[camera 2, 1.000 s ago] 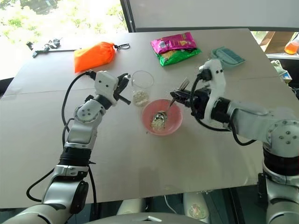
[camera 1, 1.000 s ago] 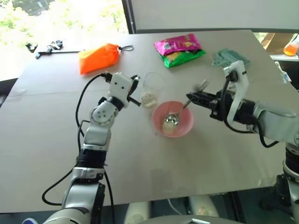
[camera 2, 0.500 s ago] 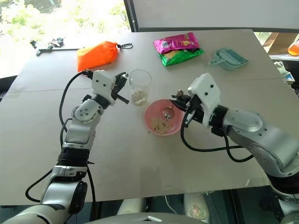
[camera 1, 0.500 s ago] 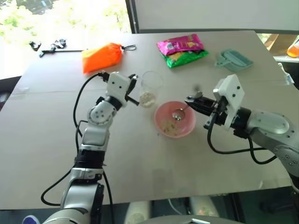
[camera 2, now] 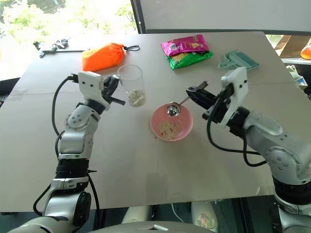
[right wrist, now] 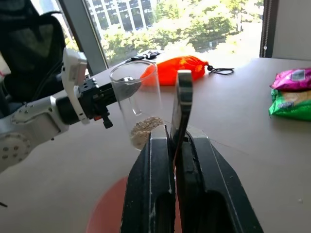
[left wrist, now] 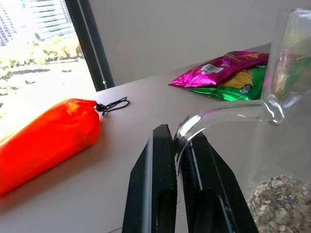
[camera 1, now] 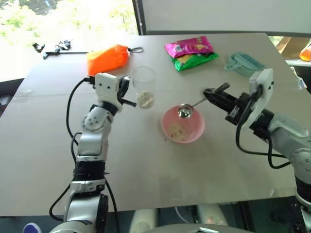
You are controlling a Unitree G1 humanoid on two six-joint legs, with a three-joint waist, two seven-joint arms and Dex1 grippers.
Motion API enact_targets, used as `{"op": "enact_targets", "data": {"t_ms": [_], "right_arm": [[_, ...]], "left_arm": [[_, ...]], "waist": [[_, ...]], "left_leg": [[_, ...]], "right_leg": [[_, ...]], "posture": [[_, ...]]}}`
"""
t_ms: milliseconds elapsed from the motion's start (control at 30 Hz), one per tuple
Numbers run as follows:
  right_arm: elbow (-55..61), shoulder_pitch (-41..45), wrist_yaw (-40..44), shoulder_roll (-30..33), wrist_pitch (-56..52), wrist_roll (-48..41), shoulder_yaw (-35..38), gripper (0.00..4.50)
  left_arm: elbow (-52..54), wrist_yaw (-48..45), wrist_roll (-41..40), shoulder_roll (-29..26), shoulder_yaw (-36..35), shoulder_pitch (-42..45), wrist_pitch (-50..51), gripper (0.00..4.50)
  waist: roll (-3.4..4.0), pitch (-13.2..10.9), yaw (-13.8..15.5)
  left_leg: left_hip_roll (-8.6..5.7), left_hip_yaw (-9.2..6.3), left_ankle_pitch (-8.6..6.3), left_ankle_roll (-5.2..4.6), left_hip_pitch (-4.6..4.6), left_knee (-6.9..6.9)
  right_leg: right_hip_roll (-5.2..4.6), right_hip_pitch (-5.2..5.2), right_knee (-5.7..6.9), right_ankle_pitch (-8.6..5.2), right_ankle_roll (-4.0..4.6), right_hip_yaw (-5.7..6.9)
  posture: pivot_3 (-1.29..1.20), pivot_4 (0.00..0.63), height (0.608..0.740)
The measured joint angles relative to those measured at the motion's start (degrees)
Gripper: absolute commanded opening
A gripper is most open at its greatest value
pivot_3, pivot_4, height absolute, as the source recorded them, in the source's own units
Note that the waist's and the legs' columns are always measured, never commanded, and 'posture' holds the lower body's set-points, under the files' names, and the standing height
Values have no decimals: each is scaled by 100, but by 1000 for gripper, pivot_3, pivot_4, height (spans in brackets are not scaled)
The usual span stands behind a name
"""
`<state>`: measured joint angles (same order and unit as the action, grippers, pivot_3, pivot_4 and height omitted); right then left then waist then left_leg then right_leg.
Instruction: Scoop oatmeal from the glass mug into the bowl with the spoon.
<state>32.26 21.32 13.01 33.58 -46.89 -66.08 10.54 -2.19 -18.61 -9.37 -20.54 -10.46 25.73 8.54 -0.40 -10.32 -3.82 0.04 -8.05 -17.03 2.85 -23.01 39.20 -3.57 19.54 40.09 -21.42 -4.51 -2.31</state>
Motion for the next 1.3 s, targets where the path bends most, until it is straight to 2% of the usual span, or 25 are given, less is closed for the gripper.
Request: {"op": "enact_targets", "data": {"t_ms": [300, 433, 533, 600, 667, 700, 833, 967, 1133, 1300], "right_arm": [[-901, -83, -1611, -22, -342, -2820, 365, 0], [-1207, 871, -2307, -64, -183, -3840, 125, 0], [-1479, 1773, -2764, -223, -41, -4215, -181, 0], [-1833, 2341, -2845, -282, -87, -3901, -511, 0], [-1963, 2484, -2823, -329, -142, -3683, -654, 0], [-2158, 2682, -2728, -427, -195, -3232, -897, 0], [-2636, 3264, -2422, -997, -270, -2380, -1294, 0], [-2978, 3577, -2179, -1289, -389, -2055, -1303, 0], [-3138, 3748, -1856, -1304, -670, -1680, -1275, 0], [-3275, 3835, -1400, -1300, -789, -759, -1327, 0]], "left_arm": [[436, 249, -317, 27, -386, -491, 410, 27], [532, 205, -305, 102, -179, -650, 398, 27], [565, 233, -314, 216, -89, -646, 394, 27], [565, 258, -276, 181, -82, -652, 354, 27], [565, 251, -248, 174, -74, -646, 304, 27], [565, 247, -186, 143, -72, -665, 273, 27], [652, 204, -55, 151, 165, -701, 157, 27], [834, 135, 69, 148, 300, -788, 56, 27], [835, 143, 126, 149, 298, -801, 9, 27], [836, 143, 133, 152, 299, -807, -90, 27]], "waist": [[0, 0, 1], [2, -1, -39], [2, -1, -32], [2, -1, -24], [1, 0, -10], [2, 0, -15], [3, -1, -26], [3, -1, -11], [3, 0, -20], [3, 0, -21]], "left_leg": [[1, 3, 0, 0, 0, 2], [3, 9, 0, 0, 8, 1], [6, 7, 0, 0, 9, 1], [4, 8, 0, 0, 8, 0], [4, 6, 0, 0, 5, -2], [3, 8, 0, 0, 1, -3], [4, 5, 0, 0, 2, -6], [2, 3, 0, 0, 0, -5], [2, 2, 0, 0, 1, -6], [2, 4, 0, 0, 2, -6]], "right_leg": [[-1, -2, 0, 0, 0, -1], [1, -1, 7, 0, 0, -10], [4, -1, 9, 0, 0, -7], [3, 0, 7, 0, 0, -8], [2, -1, 0, 0, 0, -6], [1, 2, -1, 0, 0, -7], [2, 4, 1, 0, 0, -5], [-1, 4, -3, 0, 0, -3], [-1, 4, -1, 0, 0, -3], [-1, 5, 0, 0, 0, -4]], "posture": [[0, 150, 740], [0, 150, 740], [0, 150, 740], [0, 150, 740], [0, 150, 740], [0, 150, 740], [0, 150, 740], [0, 150, 740], [0, 150, 740], [0, 150, 740]]}}
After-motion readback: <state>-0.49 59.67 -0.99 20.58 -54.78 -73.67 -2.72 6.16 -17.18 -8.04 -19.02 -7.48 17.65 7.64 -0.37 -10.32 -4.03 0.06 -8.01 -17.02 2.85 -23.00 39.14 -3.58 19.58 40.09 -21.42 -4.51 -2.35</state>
